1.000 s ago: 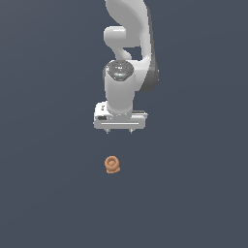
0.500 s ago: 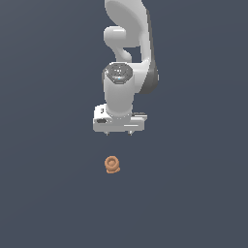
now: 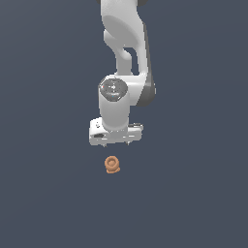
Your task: Pick up the object and move it to a goal position.
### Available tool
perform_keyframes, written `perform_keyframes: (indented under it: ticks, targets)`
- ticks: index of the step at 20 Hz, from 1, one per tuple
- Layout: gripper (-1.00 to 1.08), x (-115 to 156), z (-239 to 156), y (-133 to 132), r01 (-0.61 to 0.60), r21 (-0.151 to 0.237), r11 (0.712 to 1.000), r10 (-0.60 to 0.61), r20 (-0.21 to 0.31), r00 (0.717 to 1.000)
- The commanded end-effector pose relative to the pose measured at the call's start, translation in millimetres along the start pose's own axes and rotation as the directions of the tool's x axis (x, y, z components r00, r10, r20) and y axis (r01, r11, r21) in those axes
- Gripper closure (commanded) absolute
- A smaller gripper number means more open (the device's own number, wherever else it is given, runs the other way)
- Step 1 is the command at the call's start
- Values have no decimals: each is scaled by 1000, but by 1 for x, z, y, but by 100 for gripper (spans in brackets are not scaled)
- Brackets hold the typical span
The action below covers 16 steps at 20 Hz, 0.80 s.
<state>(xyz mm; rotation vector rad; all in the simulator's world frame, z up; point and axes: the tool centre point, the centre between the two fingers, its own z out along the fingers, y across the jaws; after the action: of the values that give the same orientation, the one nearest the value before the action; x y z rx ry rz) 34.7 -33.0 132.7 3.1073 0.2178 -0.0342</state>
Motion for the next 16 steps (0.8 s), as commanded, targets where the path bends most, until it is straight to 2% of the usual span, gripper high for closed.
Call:
perform_keyframes:
  ticks: [1,8,16]
  targets:
    - [-92,13,9,6,34,4,999,-34,-5,999]
    - [-92,38,31,20,107,15,994,-107,-18,994]
    - [-92,50,42,27,143,21,989,-143,-27,989]
